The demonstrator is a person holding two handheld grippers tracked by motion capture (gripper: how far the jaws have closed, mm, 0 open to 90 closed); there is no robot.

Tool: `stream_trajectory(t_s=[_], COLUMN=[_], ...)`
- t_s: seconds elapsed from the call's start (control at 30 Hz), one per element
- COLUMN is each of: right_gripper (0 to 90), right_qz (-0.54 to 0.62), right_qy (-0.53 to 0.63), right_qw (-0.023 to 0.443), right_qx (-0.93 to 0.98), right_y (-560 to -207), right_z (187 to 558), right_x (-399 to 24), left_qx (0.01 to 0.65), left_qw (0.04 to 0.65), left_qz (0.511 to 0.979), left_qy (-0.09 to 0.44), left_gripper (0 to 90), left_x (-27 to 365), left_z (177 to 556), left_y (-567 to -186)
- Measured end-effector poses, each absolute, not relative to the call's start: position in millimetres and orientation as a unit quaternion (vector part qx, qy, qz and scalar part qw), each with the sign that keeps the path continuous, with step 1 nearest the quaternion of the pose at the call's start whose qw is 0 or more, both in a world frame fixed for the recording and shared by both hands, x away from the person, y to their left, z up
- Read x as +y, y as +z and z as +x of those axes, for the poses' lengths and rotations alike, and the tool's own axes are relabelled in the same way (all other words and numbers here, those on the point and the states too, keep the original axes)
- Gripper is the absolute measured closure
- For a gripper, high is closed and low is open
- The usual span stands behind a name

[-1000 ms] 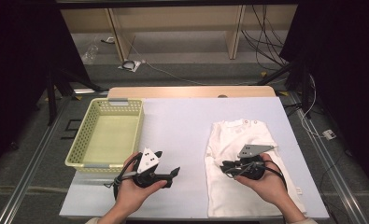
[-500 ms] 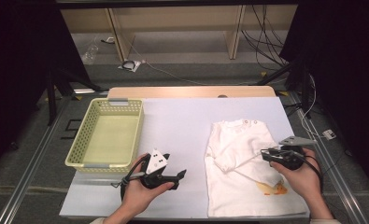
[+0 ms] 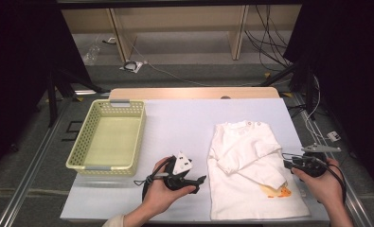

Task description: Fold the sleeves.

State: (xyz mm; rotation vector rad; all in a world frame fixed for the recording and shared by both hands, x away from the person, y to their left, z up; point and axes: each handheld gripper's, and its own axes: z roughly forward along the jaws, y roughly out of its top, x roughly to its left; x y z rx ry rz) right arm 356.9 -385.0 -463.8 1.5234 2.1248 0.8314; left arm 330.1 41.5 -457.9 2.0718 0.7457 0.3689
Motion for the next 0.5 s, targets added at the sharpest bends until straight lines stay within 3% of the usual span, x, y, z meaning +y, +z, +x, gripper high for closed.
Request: stream_trajectory(t_s=[0.5], right_gripper=[55.9], right_qz=[0.565], right_qy=[0.301], right_qw=[0.202], right_qx=[0.741], right_y=[-465.0], right_z=[354.1], right_x=[-395.3], left_qx=[0.301], left_qw=[0.442], left_qz=[0.835], left_qy=[0.133], left_gripper=[26.6], left_x=[40.3], left_z=[328.8], left_y=[-464.8])
